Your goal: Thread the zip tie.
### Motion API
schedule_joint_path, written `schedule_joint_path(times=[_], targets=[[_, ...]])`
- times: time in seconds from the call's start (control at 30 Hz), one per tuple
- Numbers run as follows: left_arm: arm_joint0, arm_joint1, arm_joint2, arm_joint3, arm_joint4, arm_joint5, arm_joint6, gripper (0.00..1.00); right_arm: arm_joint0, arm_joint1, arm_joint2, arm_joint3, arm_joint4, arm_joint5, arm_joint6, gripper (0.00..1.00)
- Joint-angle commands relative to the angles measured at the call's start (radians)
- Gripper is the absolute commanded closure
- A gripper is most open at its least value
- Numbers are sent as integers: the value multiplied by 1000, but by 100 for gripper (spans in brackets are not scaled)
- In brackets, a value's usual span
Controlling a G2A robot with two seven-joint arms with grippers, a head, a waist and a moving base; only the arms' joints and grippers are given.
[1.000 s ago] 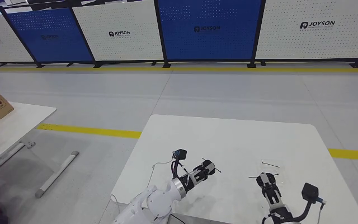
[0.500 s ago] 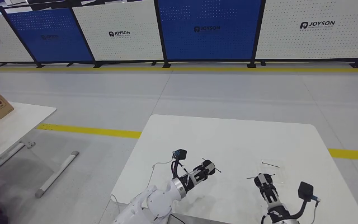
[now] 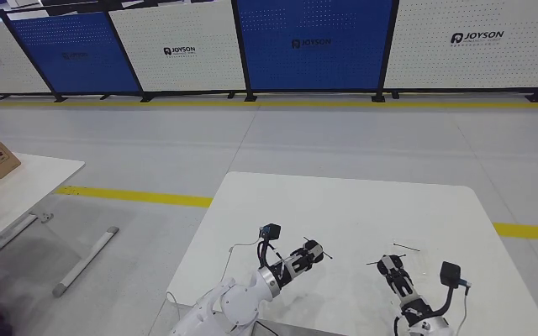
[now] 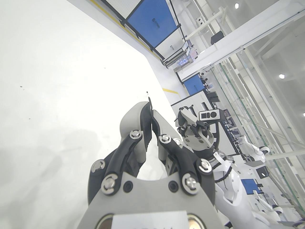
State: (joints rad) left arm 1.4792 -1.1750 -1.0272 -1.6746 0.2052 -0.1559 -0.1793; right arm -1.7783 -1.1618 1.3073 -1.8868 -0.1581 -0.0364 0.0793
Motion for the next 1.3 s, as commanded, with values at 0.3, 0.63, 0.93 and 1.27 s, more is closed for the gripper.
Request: schedule_joint_path(times=[0.3,0.63,0.93,1.27], targets=[[-1,-1,-1,2,-8,10,11,100,-1,-7,-46,27,-107,-66,-79,100],[-45,-17,28,15,-43,89,49,100,0,-24,-114,93,-179,-223,-230,100],[-45,-17,28,15,-43,89,49,100,0,-24,-114,93,-179,-223,-230,100],[-51,-24,55,14,9,99,106,100,0,-24,-114,93,-179,-223,-230,100]])
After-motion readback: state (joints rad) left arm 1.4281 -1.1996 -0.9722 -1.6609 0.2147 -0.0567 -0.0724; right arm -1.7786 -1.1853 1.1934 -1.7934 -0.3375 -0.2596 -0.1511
